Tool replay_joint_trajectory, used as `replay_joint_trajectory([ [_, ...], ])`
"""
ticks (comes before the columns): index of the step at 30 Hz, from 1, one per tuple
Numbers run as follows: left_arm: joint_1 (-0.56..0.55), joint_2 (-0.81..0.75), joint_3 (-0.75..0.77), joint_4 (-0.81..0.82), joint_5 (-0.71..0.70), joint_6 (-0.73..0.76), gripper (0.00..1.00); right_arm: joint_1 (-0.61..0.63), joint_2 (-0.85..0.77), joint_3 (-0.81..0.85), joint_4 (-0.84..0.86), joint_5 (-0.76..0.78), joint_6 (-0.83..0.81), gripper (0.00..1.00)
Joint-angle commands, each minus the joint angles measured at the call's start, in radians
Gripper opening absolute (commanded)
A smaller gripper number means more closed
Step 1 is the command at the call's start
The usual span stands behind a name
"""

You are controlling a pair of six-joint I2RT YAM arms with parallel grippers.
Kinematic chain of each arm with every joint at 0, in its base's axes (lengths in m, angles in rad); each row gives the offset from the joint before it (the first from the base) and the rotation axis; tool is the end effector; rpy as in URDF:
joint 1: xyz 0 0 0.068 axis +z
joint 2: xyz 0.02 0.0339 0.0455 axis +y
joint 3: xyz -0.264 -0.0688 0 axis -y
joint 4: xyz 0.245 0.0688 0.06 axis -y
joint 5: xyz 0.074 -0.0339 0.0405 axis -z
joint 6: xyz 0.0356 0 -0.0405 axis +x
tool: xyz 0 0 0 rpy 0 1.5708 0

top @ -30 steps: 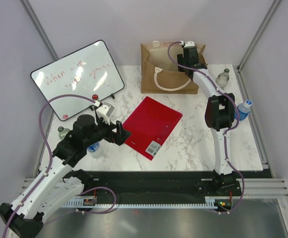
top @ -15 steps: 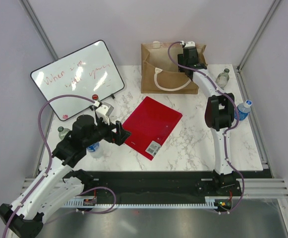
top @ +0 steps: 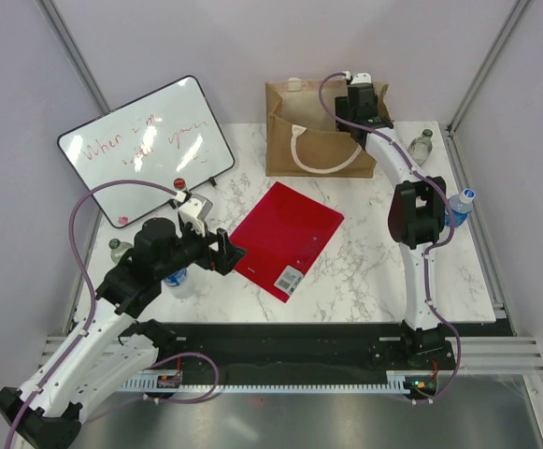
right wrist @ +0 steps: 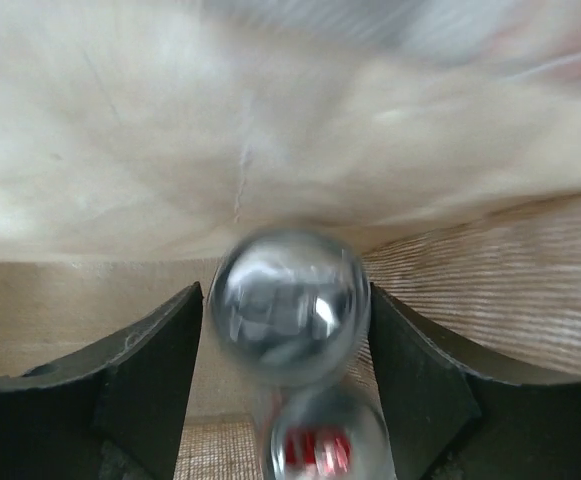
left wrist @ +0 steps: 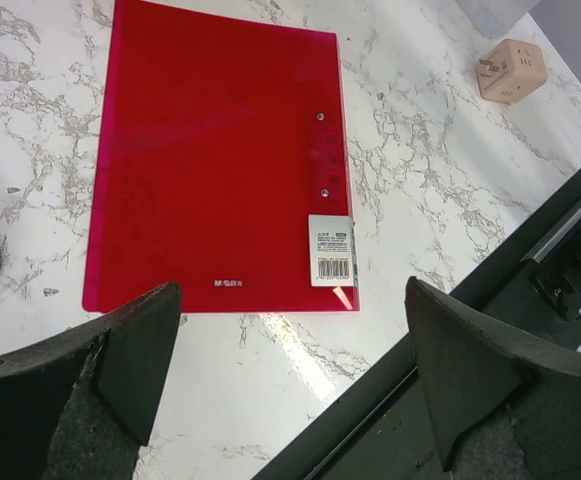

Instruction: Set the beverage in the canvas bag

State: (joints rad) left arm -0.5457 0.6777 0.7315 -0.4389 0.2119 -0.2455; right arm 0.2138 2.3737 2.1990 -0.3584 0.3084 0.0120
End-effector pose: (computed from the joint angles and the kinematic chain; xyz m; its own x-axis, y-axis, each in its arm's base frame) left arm 0.1300 -0.0877 0.3112 -0.4753 0.0106 -0.8798 0.5758 0.7598 -0.3019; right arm 0.5442 0.1071 0.2585 -0.4960 -0.0960 -0.8630 0.0593 0.9878 -0.1439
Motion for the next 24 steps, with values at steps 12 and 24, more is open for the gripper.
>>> replay_joint_trajectory([
  [12, -0.002, -0.012, 0.005, 0.020, -0.008, 0.018, 1.00, -0.008, -0.168, 0.022, 0.023, -0.023, 0.034, 0.74],
  [24, -0.002, -0.026, 0.006, 0.022, -0.006, 0.015, 1.00, -0.010, -0.425, -0.039, -0.059, -0.104, 0.154, 0.75],
])
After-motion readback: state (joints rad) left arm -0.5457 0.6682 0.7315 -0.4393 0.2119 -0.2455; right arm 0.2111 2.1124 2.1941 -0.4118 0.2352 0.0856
